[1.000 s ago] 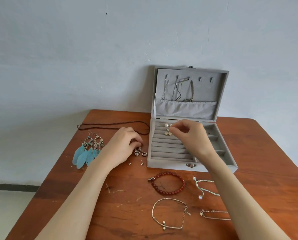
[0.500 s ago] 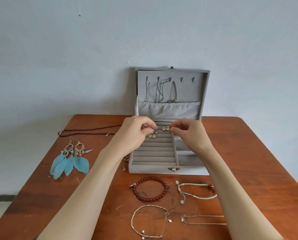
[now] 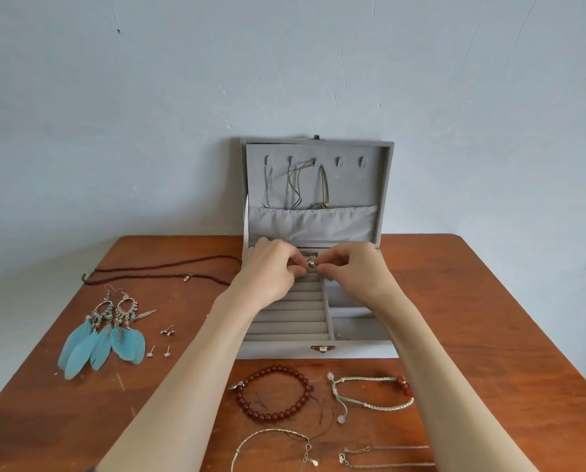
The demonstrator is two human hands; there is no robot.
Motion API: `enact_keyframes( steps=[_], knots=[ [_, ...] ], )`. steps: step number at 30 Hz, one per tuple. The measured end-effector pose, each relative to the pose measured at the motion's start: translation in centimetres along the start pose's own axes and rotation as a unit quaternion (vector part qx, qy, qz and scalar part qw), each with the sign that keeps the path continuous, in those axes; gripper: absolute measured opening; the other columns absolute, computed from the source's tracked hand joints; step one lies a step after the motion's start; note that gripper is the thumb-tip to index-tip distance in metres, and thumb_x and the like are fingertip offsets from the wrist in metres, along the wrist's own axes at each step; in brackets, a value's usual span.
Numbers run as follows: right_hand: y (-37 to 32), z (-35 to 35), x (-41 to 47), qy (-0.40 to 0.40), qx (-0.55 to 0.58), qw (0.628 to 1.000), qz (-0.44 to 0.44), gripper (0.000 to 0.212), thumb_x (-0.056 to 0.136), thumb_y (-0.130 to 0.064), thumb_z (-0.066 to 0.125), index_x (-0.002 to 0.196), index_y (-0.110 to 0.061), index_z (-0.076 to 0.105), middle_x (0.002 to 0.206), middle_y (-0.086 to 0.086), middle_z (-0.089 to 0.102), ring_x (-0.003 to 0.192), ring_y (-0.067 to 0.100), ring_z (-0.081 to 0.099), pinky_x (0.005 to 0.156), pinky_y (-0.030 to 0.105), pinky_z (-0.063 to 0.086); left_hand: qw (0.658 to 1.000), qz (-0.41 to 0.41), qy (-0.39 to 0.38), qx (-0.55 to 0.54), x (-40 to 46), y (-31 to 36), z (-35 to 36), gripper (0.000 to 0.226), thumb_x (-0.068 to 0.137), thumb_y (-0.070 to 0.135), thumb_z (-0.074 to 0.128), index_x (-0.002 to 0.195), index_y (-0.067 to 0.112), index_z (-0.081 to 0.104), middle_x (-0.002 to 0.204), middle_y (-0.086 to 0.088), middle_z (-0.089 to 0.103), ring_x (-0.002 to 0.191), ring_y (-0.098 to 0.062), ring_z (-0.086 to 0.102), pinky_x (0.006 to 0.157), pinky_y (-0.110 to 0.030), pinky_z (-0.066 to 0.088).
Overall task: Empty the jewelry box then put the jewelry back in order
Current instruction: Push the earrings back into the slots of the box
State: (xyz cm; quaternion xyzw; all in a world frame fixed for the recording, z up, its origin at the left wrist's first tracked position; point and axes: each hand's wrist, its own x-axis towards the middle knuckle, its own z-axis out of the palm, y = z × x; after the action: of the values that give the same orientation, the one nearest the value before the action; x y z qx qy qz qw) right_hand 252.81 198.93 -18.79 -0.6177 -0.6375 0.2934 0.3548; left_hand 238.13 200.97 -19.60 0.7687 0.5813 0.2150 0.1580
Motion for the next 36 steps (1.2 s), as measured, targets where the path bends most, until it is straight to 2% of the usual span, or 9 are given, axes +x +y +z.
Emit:
enact_keyframes(
  steps=[4, 8, 12, 14, 17, 21, 29, 33, 36],
  knots=[
    [0.1, 0.0, 0.0, -0.009, 0.011, 1.0, 0.012, 0.01, 0.082, -0.007, 0.065, 0.088, -0.011, 0.072, 0.063, -0.009, 0.058, 0.062, 0.0, 0.052, 0.058, 0.011, 0.039, 0.999, 0.007, 0.014, 0.051, 0.1, 0.0, 0.4, 0.014, 0.088, 0.031, 0.059, 0.097, 0.03, 0.069, 0.103, 0.001, 0.057, 0.107, -0.023, 0.039, 0.079, -0.029, 0.021],
    [0.2, 0.0, 0.2, -0.013, 0.008, 1.0, 0.017, 0.011, 0.083, -0.008, 0.064, 0.09, -0.011, 0.072, 0.064, -0.01, 0.057, 0.064, 0.003, 0.053, 0.058, 0.011, 0.039, 0.996, 0.019, 0.038, 0.081, 0.1, 0.0, 0.7, 0.014, 0.087, 0.035, 0.059, 0.097, 0.031, 0.069, 0.103, 0.001, 0.056, 0.104, -0.023, 0.039, 0.075, -0.028, 0.018],
    [0.2, 0.1, 0.3, -0.019, -0.026, 0.999, 0.026, 0.011, 0.084, -0.011, 0.062, 0.089, -0.015, 0.071, 0.066, -0.01, 0.057, 0.06, -0.002, 0.048, 0.049, 0.004, 0.034, 0.994, 0.015, 0.063, 0.086, 0.3, -0.3, 0.8, 0.015, 0.084, 0.039, 0.062, 0.092, 0.029, 0.069, 0.101, 0.0, 0.056, 0.103, -0.023, 0.038, 0.075, -0.028, 0.016],
    [0.1, 0.2, 0.4, -0.025, -0.026, 0.999, 0.03, 0.012, 0.085, -0.011, 0.061, 0.091, -0.013, 0.071, 0.074, -0.005, 0.061, 0.068, 0.003, 0.052, 0.054, 0.007, 0.035, 0.994, 0.019, 0.061, 0.093, 0.3, -0.4, 0.8, 0.017, 0.084, 0.04, 0.061, 0.093, 0.028, 0.069, 0.102, 0.0, 0.055, 0.103, -0.023, 0.038, 0.075, -0.029, 0.016],
    [-0.1, 0.3, 0.4, -0.035, -0.019, 0.998, 0.042, 0.013, 0.086, -0.011, 0.06, 0.092, -0.011, 0.071, 0.082, 0.003, 0.064, 0.079, 0.012, 0.056, 0.067, 0.02, 0.039, 0.993, 0.024, 0.059, 0.096, 0.3, -0.3, 0.8, 0.018, 0.085, 0.039, 0.06, 0.095, 0.028, 0.069, 0.102, 0.001, 0.055, 0.104, -0.023, 0.037, 0.075, -0.028, 0.016],
    [-0.4, 0.5, 0.5, -0.055, 0.022, 0.997, 0.057, 0.011, 0.083, -0.009, 0.063, 0.089, -0.007, 0.072, 0.089, 0.012, 0.07, 0.083, 0.014, 0.057, 0.073, 0.023, 0.042, 0.993, 0.025, 0.062, 0.102, 0.3, -0.4, 0.8, 0.018, 0.087, 0.038, 0.058, 0.097, 0.029, 0.069, 0.104, 0.0, 0.054, 0.105, -0.023, 0.036, 0.075, -0.028, 0.015],
    [-0.3, 1.0, 1.1, -0.039, -0.009, 0.996, 0.079, 0.009, 0.083, -0.016, 0.064, 0.085, -0.012, 0.072, 0.074, 0.002, 0.063, 0.083, 0.018, 0.054, 0.071, 0.03, 0.043, 0.992, 0.031, 0.084, 0.09, 0.2, -0.4, 0.9, 0.013, 0.085, 0.036, 0.062, 0.093, 0.026, 0.065, 0.1, 0.003, 0.053, 0.105, -0.021, 0.037, 0.078, -0.028, 0.017],
    [-0.4, 1.0, 1.1, -0.034, -0.021, 0.996, 0.078, 0.01, 0.083, -0.018, 0.065, 0.087, -0.013, 0.072, 0.091, 0.009, 0.069, 0.096, 0.025, 0.061, 0.08, 0.034, 0.047, 0.993, 0.033, 0.082, 0.084, 0.2, -0.4, 0.8, 0.013, 0.085, 0.034, 0.062, 0.095, 0.026, 0.066, 0.1, 0.003, 0.054, 0.105, -0.021, 0.038, 0.079, -0.028, 0.02],
    [-0.4, 0.9, 1.2, -0.047, -0.022, 0.996, 0.076, 0.01, 0.083, -0.017, 0.065, 0.086, -0.011, 0.072, 0.087, 0.006, 0.069, 0.094, 0.024, 0.06, 0.082, 0.035, 0.048, 0.993, 0.035, 0.076, 0.083, 0.2, -0.4, 0.7, 0.013, 0.085, 0.033, 0.063, 0.094, 0.026, 0.068, 0.102, 0.002, 0.055, 0.105, -0.021, 0.037, 0.08, -0.029, 0.02]
  ],
)
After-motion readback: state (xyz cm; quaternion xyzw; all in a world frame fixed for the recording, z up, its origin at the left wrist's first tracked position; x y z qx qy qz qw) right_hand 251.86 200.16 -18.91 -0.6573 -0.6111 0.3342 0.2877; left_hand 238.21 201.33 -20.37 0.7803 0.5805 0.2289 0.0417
